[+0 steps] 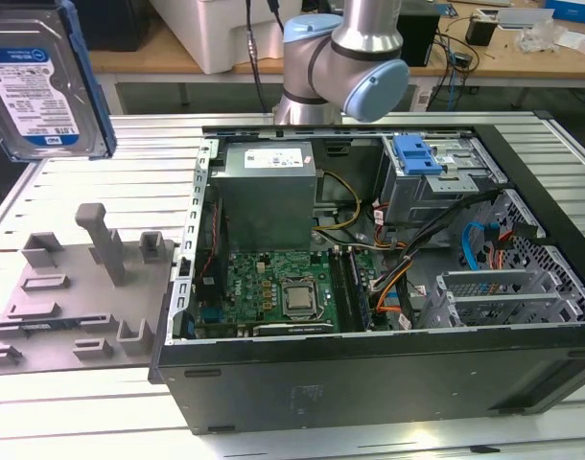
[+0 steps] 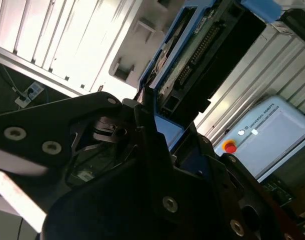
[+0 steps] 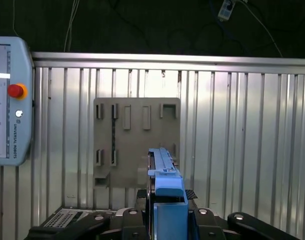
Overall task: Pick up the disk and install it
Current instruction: 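Pick up the disk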
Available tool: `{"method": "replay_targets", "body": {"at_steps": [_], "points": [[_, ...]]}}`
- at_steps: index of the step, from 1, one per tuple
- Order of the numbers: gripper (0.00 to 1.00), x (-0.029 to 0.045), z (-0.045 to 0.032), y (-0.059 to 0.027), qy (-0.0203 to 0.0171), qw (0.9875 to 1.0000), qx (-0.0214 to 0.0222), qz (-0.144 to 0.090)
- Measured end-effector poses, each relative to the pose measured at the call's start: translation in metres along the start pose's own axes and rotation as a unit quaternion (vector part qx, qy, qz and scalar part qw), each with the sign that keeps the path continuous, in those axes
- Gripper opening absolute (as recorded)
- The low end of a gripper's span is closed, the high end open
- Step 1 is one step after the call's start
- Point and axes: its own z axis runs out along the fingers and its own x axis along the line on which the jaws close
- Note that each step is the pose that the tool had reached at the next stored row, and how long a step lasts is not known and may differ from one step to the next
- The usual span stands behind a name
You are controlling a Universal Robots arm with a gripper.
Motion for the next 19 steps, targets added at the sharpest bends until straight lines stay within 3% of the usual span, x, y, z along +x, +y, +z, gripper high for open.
{"method": "replay_targets", "body": {"at_steps": [7,13,19], "points": [[0.37,0.0155,0.0009,-0.0264,-0.0002,1.0,-0.0007,0.0],[0.37,0.0324,0.0018,-0.0564,-0.0004,1.0,-0.0012,0.0],[0.37,0.0449,0.0025,-0.0788,-0.0007,1.0,-0.0015,0.0]]}}
